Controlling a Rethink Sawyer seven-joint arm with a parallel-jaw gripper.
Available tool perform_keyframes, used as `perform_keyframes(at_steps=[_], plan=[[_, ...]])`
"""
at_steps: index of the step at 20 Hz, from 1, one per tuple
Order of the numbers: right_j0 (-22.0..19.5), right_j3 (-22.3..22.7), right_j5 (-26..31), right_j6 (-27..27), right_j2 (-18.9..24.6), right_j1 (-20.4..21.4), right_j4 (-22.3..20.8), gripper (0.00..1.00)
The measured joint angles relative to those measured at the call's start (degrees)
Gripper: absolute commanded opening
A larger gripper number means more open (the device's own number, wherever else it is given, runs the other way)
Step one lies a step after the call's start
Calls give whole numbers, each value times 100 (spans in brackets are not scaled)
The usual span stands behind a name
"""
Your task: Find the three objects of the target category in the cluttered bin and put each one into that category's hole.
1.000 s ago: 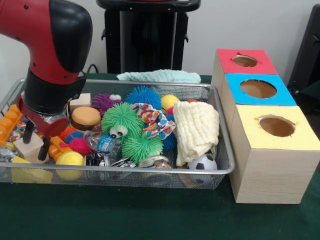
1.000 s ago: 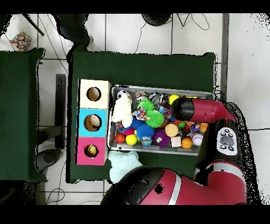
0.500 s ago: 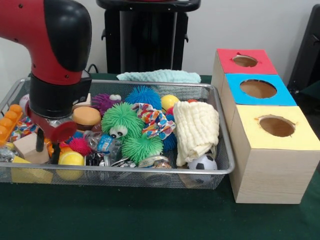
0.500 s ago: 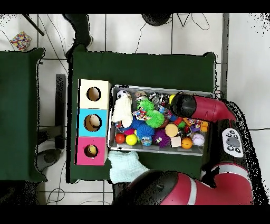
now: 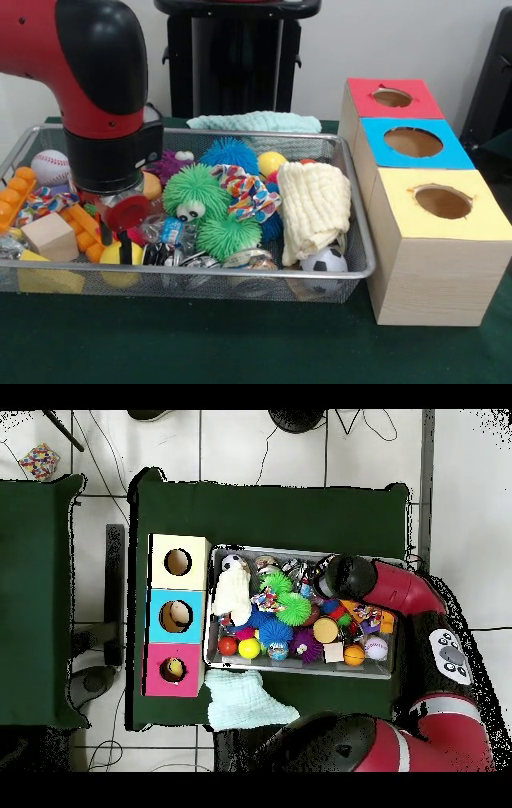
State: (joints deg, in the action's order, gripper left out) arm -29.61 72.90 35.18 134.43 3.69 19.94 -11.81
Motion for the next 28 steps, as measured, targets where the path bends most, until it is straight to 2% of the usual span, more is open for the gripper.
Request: perform_keyframes(at_steps=[4, 8, 14, 21, 28], plan=[[-2, -76, 244, 0, 63, -2, -66, 100], [57, -135, 252, 0, 36, -5, -243, 100], [28, -136, 250, 0, 53, -8, -252, 100], [-416, 22, -295, 0, 319, -37, -262, 100], [-549, 40, -404, 0, 358, -33, -354, 100]])
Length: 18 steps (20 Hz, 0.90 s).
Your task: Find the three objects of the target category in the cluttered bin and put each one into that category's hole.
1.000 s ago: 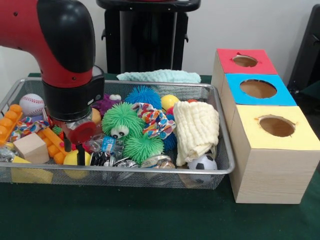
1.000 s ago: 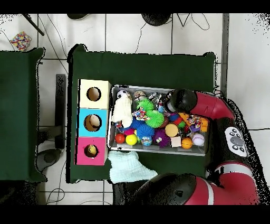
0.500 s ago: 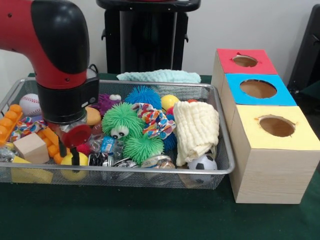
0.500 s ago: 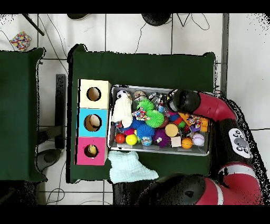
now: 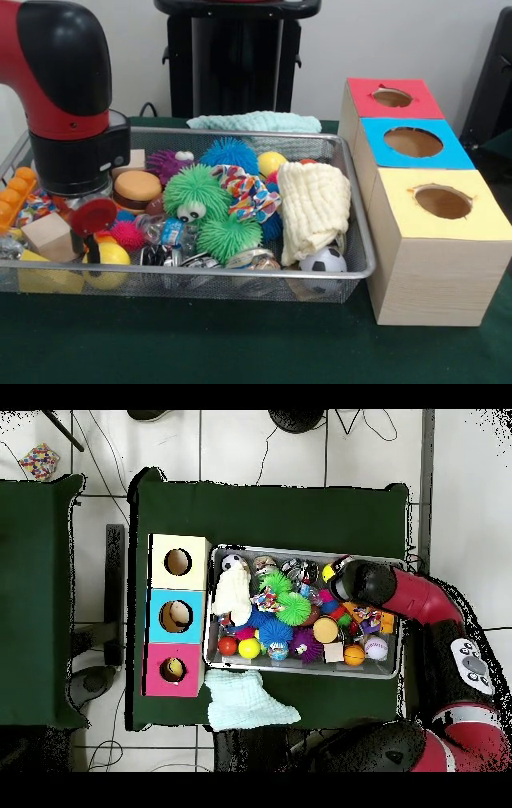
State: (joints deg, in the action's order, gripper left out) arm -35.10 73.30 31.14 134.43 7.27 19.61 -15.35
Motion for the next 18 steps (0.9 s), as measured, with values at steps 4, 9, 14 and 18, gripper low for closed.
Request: perform_keyframes(at_steps=[4, 9, 14, 18], plan=[[0, 0, -32, 0, 1, 0, -55, 100], [-44, 27, -17, 0, 35, -1, 28, 100], [-159, 56, 175, 0, 150, -13, 308, 100], [22, -5, 252, 0, 34, -8, 257, 100]])
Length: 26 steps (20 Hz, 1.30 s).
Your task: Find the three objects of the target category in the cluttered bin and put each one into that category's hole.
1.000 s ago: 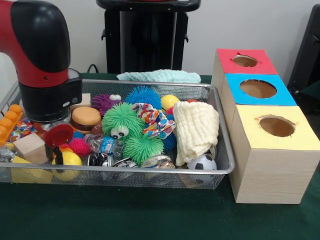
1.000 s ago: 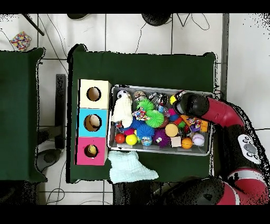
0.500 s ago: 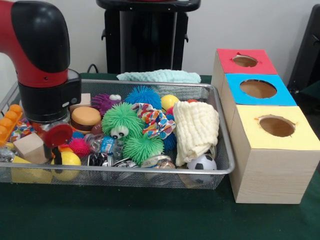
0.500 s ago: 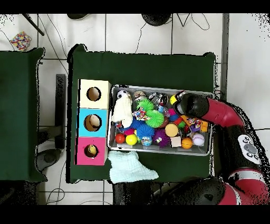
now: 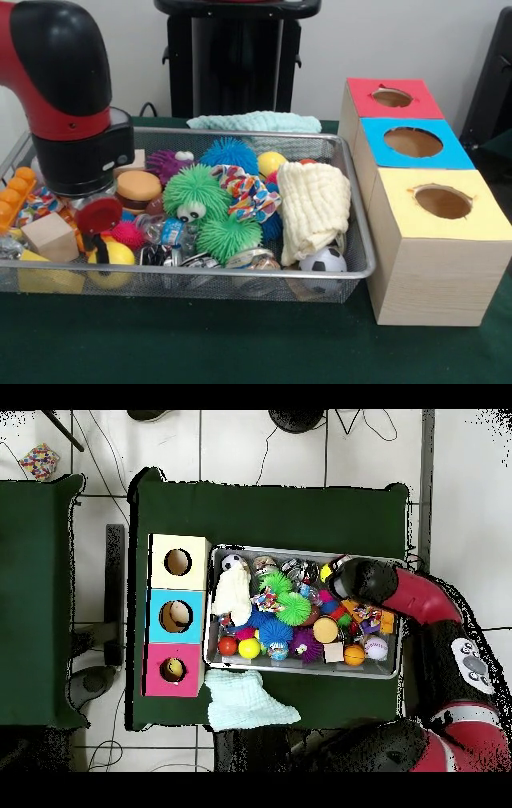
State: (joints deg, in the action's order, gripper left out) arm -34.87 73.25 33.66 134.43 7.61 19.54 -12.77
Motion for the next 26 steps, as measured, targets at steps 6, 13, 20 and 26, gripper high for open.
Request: perform_keyframes(at_steps=[6, 13, 20, 26], plan=[[1323, -378, 620, 0, -1005, 107, -583, 100], [2250, -847, 2299, 0, -1449, 229, -734, 100], [2386, -1252, 3115, 0, -1639, 348, -756, 100], [2175, -1240, 1946, 0, -1725, 345, -878, 100]])
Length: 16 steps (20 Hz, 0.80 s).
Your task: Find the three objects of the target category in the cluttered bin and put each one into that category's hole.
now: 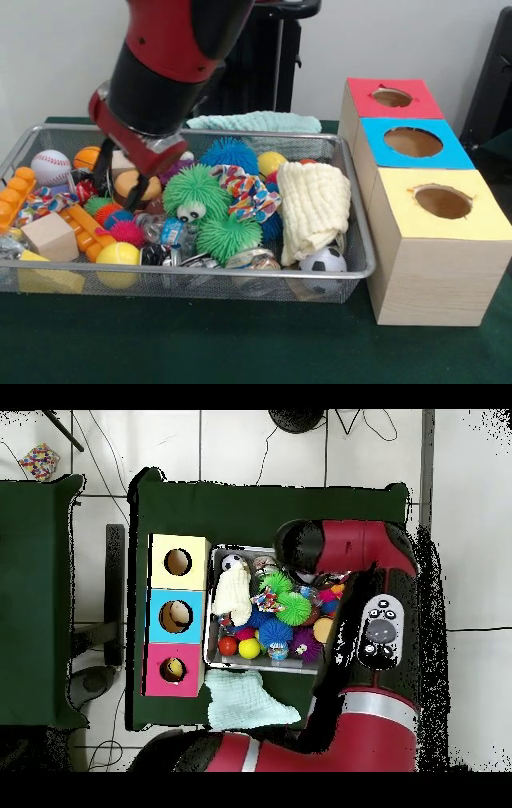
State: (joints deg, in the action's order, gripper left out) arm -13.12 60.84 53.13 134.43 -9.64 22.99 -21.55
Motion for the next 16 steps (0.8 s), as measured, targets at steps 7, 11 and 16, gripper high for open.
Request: perform_keyframes(at_steps=[7, 11, 16], plan=[[-512, 16, -1581, 0, -5, -113, -68, 100], [-759, 103, -1636, 0, -5, -134, -73, 100], [-1048, 223, -1636, 0, 31, -134, -76, 100]])
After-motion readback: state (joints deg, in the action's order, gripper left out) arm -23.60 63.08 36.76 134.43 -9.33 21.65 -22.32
